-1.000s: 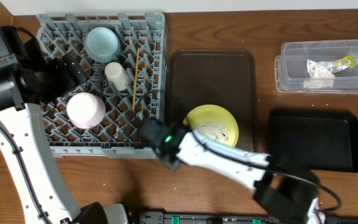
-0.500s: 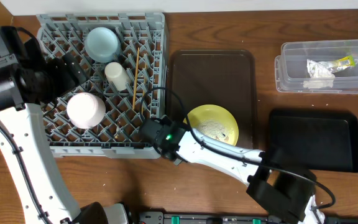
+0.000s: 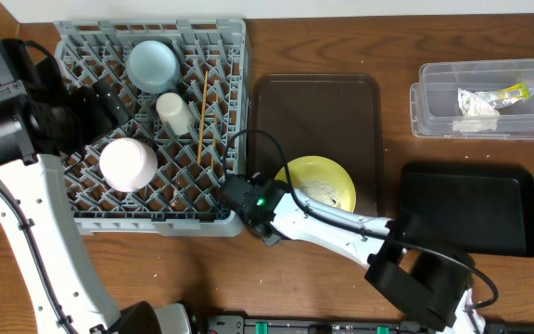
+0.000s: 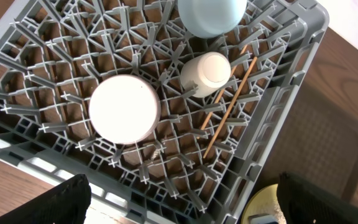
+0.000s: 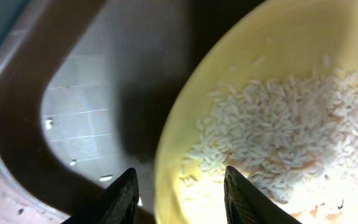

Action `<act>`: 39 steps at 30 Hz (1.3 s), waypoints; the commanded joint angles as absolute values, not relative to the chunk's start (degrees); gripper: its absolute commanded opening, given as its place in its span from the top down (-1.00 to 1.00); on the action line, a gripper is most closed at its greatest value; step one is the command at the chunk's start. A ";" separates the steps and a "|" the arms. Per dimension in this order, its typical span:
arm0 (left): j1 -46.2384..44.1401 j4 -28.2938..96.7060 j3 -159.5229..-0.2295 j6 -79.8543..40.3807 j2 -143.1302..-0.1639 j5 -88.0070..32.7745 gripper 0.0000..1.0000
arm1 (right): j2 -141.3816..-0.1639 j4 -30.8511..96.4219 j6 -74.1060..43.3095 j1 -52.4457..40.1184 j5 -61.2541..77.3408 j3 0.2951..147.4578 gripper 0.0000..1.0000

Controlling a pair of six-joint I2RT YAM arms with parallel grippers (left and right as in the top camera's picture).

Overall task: Sort waste into correct bins and load items into the dishwasher
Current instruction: 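Grip the yellow plate's left rim with the right gripper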

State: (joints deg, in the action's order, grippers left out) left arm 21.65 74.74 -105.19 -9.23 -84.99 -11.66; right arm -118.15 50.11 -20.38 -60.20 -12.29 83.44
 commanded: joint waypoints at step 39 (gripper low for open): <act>21.91 74.85 -105.12 -9.76 -85.01 -11.33 -0.92 | -119.11 46.96 -26.85 -54.87 -14.66 83.29 0.50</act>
